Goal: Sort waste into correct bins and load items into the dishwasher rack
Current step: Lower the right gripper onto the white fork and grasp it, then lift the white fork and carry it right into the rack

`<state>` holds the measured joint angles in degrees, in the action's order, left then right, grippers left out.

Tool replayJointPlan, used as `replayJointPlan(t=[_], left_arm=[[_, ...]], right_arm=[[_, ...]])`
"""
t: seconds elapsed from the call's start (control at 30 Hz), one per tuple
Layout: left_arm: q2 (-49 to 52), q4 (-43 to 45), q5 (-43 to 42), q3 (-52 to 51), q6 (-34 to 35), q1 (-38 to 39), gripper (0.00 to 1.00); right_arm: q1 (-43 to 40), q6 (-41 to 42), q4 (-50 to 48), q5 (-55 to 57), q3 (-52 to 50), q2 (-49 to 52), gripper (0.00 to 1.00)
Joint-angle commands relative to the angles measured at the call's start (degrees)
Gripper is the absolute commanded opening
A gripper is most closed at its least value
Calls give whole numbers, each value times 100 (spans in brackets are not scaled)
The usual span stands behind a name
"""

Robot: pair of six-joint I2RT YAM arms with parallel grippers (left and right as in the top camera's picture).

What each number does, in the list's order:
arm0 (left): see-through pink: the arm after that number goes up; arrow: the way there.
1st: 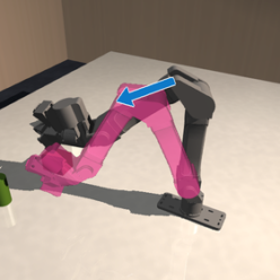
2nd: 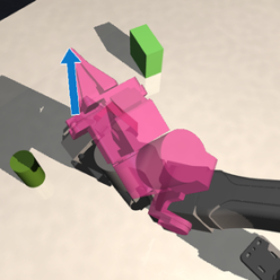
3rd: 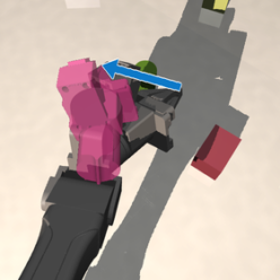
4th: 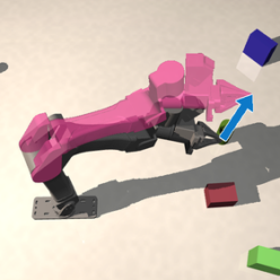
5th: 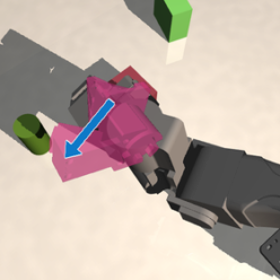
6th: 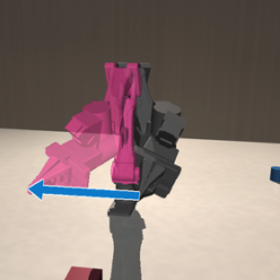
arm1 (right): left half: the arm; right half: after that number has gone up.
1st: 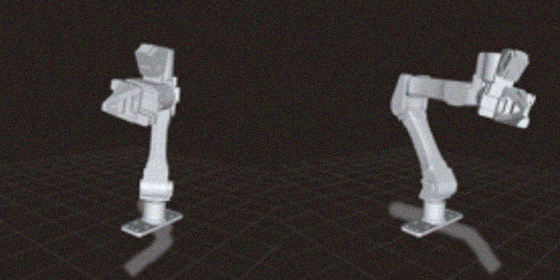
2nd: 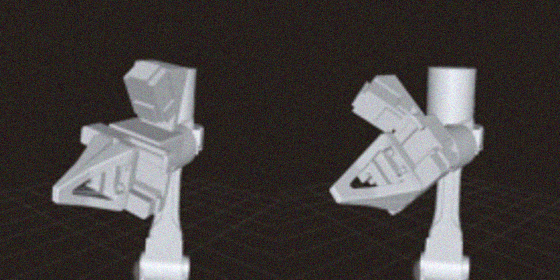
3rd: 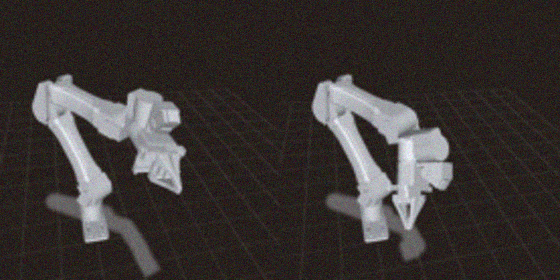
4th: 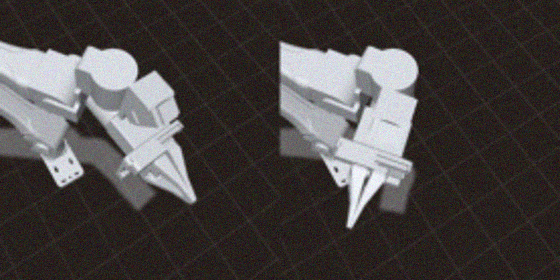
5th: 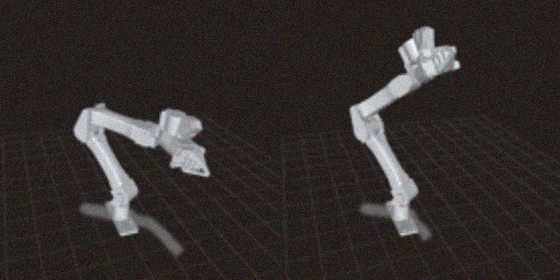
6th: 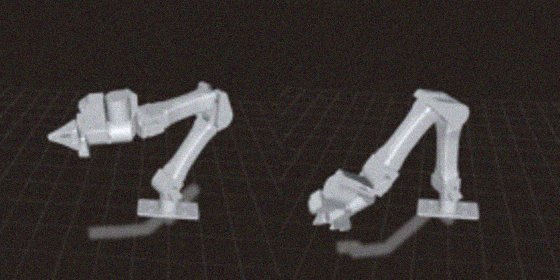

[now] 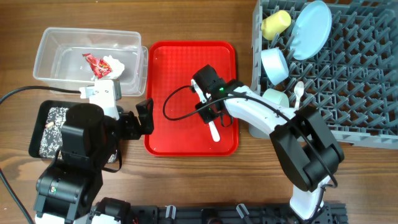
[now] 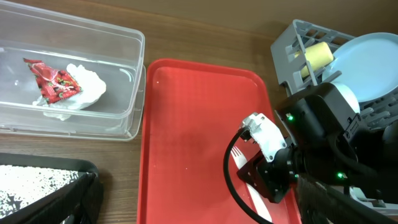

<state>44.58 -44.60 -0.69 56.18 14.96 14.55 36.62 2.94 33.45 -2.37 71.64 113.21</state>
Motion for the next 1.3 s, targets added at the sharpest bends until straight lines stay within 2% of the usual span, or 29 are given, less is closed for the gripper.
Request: replayJointPlan(t=[0.0,0.07,0.27,0.4,0.7,0.9,1.13,1.27], left_arm=[[-33,17,57,-4,-33,-31,100],[-33,15,59,-4,-107,-31,100],[-33,17,57,-4,-105,-31,100],[-33,17,57,-4,-105,-31,100],[-33,17,57,-4,-103,-31,100],[-33,17,57,-4,-103,-31,100],[-33,17,57,-4,-103,-31,100],[-33,17,57,-4,-103,-31,100]], right_arm=[[33,26,131,129,-90,380,28],[35,31,136,129,-90,448,27],[33,90,107,129,-85,573,13],[13,256,94,125,4,568,8],[-13,321,426,107,754,68,5],[-289,321,498,103,894,-697,4],[-791,323,706,107,894,-1611,4],[-1458,321,929,109,894,-2249,4]])
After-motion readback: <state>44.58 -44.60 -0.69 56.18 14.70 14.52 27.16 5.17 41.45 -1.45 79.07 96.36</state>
